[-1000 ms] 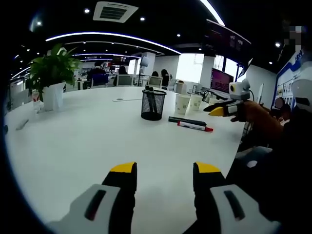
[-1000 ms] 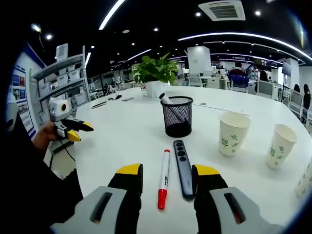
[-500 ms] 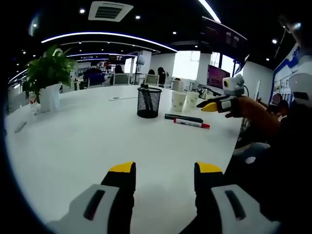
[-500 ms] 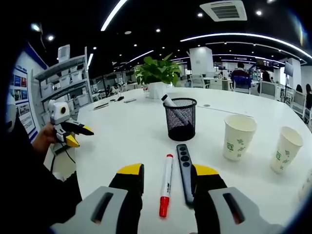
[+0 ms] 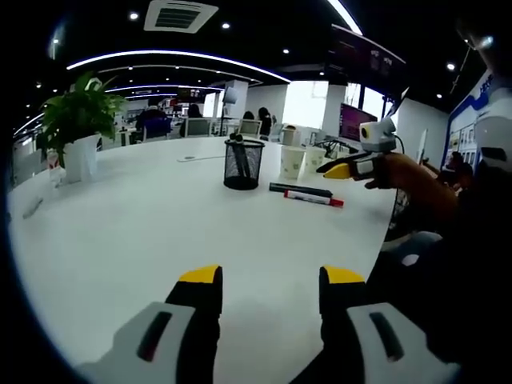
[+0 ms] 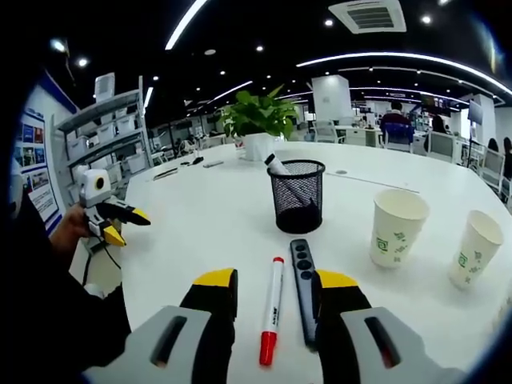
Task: Place the scattered laser pointers and whiteboard markers into the pen holder and stack the scattered paper cups together
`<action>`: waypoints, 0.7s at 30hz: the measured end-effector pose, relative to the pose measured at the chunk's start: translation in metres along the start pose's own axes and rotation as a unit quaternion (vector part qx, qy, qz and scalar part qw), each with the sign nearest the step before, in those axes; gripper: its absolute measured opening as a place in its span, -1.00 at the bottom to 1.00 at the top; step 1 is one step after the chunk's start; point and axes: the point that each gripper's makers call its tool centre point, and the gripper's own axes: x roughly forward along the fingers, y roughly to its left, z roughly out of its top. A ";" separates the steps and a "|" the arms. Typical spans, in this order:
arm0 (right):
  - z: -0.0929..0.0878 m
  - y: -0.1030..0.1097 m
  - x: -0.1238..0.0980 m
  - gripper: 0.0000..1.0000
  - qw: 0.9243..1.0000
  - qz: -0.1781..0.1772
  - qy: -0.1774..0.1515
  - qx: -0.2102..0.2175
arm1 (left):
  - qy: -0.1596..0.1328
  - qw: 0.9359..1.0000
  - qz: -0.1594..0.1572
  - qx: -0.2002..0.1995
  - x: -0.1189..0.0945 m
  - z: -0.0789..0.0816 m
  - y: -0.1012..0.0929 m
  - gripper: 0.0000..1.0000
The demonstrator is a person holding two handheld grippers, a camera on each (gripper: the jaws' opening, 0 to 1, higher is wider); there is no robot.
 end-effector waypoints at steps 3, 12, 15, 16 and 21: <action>0.000 0.001 0.003 -0.22 1.000 0.002 0.003 -0.003 | 0.001 1.000 -0.001 0.001 0.000 0.000 -0.001 0.00; -0.002 0.002 0.014 -0.26 1.000 0.004 0.015 -0.013 | 0.004 1.000 -0.002 0.002 0.000 -0.001 -0.002 0.00; -0.002 0.003 0.018 -0.27 1.000 0.005 0.019 -0.018 | 0.007 1.000 -0.001 0.001 0.001 -0.004 -0.001 0.00; -0.002 0.003 0.019 -0.28 1.000 0.005 0.019 -0.020 | 0.008 1.000 0.000 0.000 0.001 -0.004 -0.001 0.00; -0.002 0.005 0.023 -0.31 0.999 0.000 0.024 -0.033 | 0.007 1.000 0.000 -0.001 0.000 -0.004 -0.001 0.00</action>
